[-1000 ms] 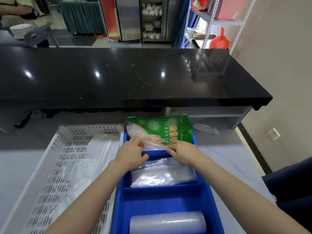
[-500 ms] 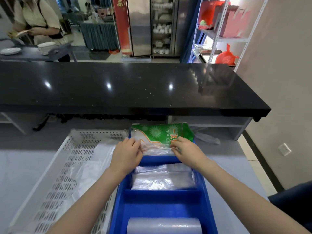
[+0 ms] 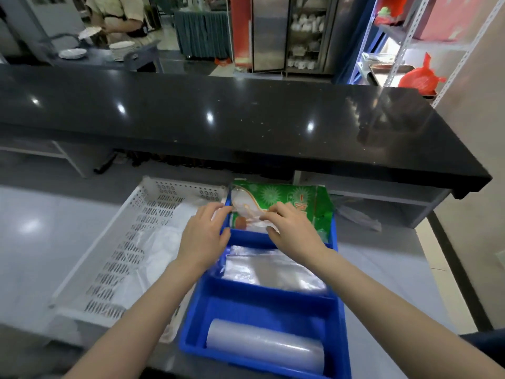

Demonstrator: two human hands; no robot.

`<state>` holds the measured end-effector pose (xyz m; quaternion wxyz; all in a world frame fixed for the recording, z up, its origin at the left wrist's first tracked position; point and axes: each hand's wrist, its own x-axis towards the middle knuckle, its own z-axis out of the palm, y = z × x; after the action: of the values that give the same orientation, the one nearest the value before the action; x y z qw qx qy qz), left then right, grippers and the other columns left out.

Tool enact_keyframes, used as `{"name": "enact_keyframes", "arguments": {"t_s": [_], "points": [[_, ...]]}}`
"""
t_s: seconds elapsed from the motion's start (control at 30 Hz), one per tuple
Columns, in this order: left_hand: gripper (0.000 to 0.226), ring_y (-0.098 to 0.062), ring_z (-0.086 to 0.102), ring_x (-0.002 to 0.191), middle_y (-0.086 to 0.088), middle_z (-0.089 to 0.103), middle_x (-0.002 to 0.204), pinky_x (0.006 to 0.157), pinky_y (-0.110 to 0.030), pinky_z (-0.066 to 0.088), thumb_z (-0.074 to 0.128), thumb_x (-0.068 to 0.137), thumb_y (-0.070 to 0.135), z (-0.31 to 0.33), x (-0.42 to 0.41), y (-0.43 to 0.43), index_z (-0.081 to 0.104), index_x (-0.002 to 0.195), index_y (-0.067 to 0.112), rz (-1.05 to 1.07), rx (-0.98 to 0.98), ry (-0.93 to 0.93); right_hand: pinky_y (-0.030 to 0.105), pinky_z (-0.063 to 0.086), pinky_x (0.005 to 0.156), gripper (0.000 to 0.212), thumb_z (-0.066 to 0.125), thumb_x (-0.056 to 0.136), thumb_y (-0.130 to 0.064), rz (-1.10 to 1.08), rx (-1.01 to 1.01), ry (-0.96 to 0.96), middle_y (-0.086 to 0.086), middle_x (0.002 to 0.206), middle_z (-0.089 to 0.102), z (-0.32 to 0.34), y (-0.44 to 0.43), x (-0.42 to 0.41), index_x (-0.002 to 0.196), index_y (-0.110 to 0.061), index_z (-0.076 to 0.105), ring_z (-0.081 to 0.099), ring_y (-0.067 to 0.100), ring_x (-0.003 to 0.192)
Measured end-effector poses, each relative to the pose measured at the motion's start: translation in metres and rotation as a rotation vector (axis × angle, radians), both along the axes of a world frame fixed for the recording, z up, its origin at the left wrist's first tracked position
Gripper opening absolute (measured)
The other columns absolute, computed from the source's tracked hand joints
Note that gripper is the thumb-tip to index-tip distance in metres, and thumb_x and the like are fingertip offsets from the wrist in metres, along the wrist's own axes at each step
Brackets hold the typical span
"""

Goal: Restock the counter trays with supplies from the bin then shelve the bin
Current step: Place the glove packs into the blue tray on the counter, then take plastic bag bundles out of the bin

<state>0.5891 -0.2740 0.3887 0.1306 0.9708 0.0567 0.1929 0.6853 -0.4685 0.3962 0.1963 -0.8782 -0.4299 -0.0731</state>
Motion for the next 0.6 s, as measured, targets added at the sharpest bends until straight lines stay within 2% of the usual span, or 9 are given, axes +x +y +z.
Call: {"name": "enact_keyframes", "arguments": {"t_s": [0.1, 0.17, 0.33, 0.5, 0.6], "points": [[0.038, -0.025, 0.057, 0.104, -0.005, 0.059, 0.119, 0.076, -0.039, 0.052, 0.063, 0.084, 0.014, 0.009, -0.036, 0.026, 0.058, 0.122, 0.015, 0.126, -0.021, -0.001, 0.041, 0.046, 0.082, 0.025, 0.055, 0.089, -0.011, 0.130, 0.014, 0.021, 0.008, 0.108, 0.062, 0.006, 0.040, -0.018, 0.110, -0.012, 0.068, 0.055, 0.030, 0.099], [0.034, -0.024, 0.057, 0.103, -0.001, 0.060, 0.116, 0.073, -0.039, 0.052, 0.059, 0.086, 0.017, 0.013, -0.067, 0.046, 0.058, 0.121, 0.018, 0.233, -0.049, 0.013, 0.038, 0.044, 0.087, 0.027, 0.054, 0.091, -0.014, 0.223, 0.010, 0.046, 0.007, 0.112, 0.061, 0.008, 0.071, -0.036, 0.116, -0.013, 0.066, 0.053, 0.028, 0.104], [0.026, -0.018, 0.058, 0.101, 0.004, 0.064, 0.108, 0.077, -0.034, 0.049, 0.055, 0.088, 0.020, 0.011, -0.168, 0.100, 0.061, 0.114, 0.023, 0.498, -0.120, 0.035, 0.031, 0.041, 0.093, 0.028, 0.051, 0.095, -0.020, 0.454, -0.038, 0.080, 0.002, 0.121, 0.058, 0.011, 0.154, -0.100, 0.121, -0.019, 0.061, 0.051, 0.022, 0.113], [0.025, -0.022, 0.060, 0.098, -0.001, 0.066, 0.102, 0.079, -0.036, 0.050, 0.053, 0.089, 0.019, -0.009, -0.296, 0.153, 0.063, 0.111, 0.019, 0.733, -0.178, 0.061, 0.039, 0.044, 0.092, 0.027, 0.054, 0.091, -0.016, 0.685, -0.078, 0.092, 0.007, 0.114, 0.063, 0.005, 0.247, -0.188, 0.115, -0.015, 0.065, 0.054, 0.028, 0.109], [0.023, -0.025, 0.061, 0.097, -0.003, 0.067, 0.102, 0.073, -0.041, 0.052, 0.054, 0.087, 0.018, -0.031, -0.378, 0.176, 0.063, 0.109, 0.019, 0.875, -0.219, 0.105, 0.040, 0.046, 0.091, 0.026, 0.053, 0.091, -0.019, 0.796, -0.134, 0.115, 0.007, 0.113, 0.063, -0.011, 0.296, -0.251, 0.113, -0.017, 0.066, 0.055, 0.028, 0.108]]}}
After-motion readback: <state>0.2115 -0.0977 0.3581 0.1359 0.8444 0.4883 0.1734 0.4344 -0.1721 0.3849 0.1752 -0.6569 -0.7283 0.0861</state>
